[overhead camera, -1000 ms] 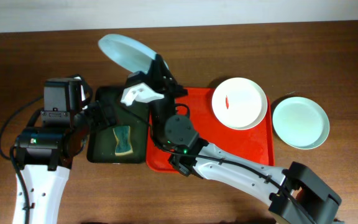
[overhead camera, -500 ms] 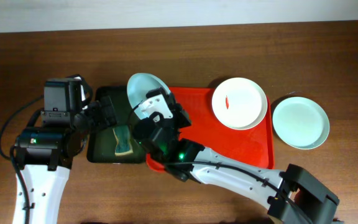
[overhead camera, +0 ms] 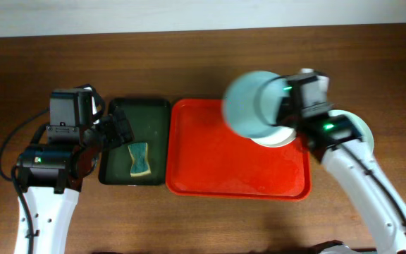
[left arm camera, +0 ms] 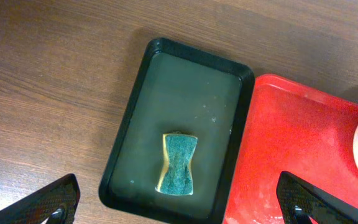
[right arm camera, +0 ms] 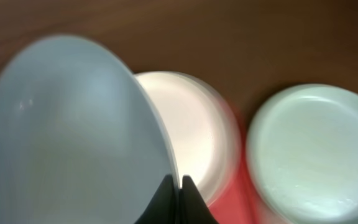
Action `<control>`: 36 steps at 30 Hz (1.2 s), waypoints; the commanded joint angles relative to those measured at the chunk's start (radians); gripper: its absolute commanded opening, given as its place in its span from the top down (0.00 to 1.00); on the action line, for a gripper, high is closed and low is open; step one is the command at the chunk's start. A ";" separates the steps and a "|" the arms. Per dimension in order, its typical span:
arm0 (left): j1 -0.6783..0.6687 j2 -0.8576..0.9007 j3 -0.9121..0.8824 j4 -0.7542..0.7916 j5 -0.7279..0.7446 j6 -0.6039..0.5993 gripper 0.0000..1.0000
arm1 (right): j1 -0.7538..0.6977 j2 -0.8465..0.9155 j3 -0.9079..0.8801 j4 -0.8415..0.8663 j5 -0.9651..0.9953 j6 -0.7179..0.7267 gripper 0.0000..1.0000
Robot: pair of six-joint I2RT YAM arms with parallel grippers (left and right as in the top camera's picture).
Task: Clean dirty plates on tray and stack at the side
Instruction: 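Swing the plate right and stack it on the cleaned pale green plate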
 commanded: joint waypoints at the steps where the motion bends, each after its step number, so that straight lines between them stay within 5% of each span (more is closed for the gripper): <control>1: 0.001 -0.013 0.009 0.001 0.003 -0.010 0.01 | -0.210 0.007 0.005 -0.066 -0.080 0.019 0.96; 5: 0.001 -0.013 0.009 0.001 0.004 -0.010 0.01 | -0.457 0.007 0.005 -0.092 -0.234 0.019 0.96; 12: 0.001 -0.013 0.009 0.001 0.003 -0.010 0.01 | -0.747 0.009 -0.057 -0.126 -0.230 0.019 0.96; 28: 0.001 -0.013 0.009 0.001 0.004 -0.010 0.01 | -0.803 0.013 -0.448 0.285 -0.227 0.194 0.95; 31: 0.001 -0.013 0.009 0.001 0.004 -0.010 0.01 | -0.802 0.028 -0.450 0.300 -0.232 0.194 0.89; 32: 0.001 -0.013 0.009 0.001 0.004 -0.010 0.01 | -0.802 0.031 -0.450 0.301 -0.237 0.194 0.81; 33: 0.001 -0.013 0.009 0.001 0.004 -0.010 0.01 | -0.803 0.031 -0.450 0.300 -0.260 0.181 0.52; 34: 0.001 -0.013 0.009 0.001 0.004 -0.010 0.01 | -0.802 0.031 -0.450 0.305 -0.321 0.120 0.37; 36: 0.001 -0.013 0.009 0.001 0.004 -0.010 0.01 | -0.802 0.032 -0.444 0.315 -0.444 0.012 0.34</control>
